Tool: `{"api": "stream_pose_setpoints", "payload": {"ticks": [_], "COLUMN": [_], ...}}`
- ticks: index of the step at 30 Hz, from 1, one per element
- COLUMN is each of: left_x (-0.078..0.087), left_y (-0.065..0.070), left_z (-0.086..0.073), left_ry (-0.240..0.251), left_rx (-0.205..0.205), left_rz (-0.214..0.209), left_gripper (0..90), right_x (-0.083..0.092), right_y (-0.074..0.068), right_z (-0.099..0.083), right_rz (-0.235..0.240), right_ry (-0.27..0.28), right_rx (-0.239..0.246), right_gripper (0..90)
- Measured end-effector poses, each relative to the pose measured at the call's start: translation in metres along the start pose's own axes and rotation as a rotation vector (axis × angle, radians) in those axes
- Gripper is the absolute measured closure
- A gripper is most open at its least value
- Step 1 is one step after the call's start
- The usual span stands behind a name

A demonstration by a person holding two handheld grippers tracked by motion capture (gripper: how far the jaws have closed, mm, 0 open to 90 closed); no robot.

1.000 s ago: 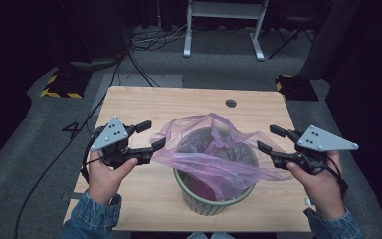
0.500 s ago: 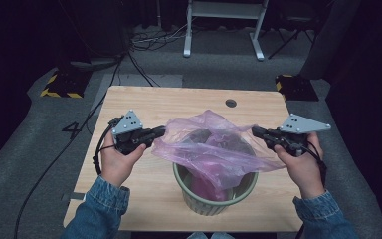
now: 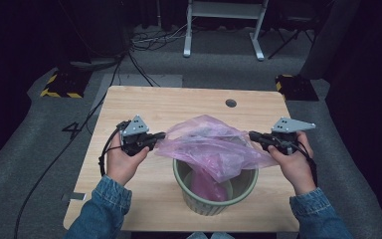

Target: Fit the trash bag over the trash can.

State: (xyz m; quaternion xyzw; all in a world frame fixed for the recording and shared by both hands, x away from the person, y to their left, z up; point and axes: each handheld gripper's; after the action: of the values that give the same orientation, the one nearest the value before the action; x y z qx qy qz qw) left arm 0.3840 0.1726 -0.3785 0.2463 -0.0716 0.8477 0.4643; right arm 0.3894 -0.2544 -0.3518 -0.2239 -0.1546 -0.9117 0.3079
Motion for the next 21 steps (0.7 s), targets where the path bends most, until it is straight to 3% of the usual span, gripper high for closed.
{"api": "stream_pose_setpoints", "payload": {"ticks": [4,7,16,19,21], "left_x": [-0.003,-0.007,-0.019,-0.022,-0.023], "left_y": [-0.004,-0.004,-0.005,-0.003,-0.003], "left_z": [-0.009,-0.014,-0.017,-0.02,-0.021], "left_ry": [-0.01,-0.018,-0.04,-0.052,-0.092], "left_rx": [0.053,0.068,0.071,0.08,0.077], "left_rz": [-0.047,-0.07,-0.076,-0.102,-0.079], "left_gripper": [90.0,90.0,90.0,90.0,90.0], "right_x": [-0.005,-0.008,-0.017,-0.021,-0.023], "right_y": [0.002,0.001,0.003,0.003,0.003], "right_z": [-0.012,-0.019,-0.023,-0.026,-0.028], "right_rz": [0.01,0.042,0.032,0.024,0.019], "right_ry": [-0.037,-0.046,-0.076,-0.088,-0.1], "right_rx": [-0.018,-0.04,-0.076,-0.067,-0.064], "right_gripper": [90.0,90.0,90.0,90.0,90.0]}}
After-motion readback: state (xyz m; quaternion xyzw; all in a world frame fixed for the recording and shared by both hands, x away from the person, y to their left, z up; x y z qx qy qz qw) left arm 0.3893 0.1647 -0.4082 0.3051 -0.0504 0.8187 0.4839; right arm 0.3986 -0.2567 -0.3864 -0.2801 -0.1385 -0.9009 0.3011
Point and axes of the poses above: each handheld gripper's, and its own axes: x roughly backward along the jaws, z roughly out of its top, y roughly to its right, and after that the axes turned 8 degrees about -z, right-handed
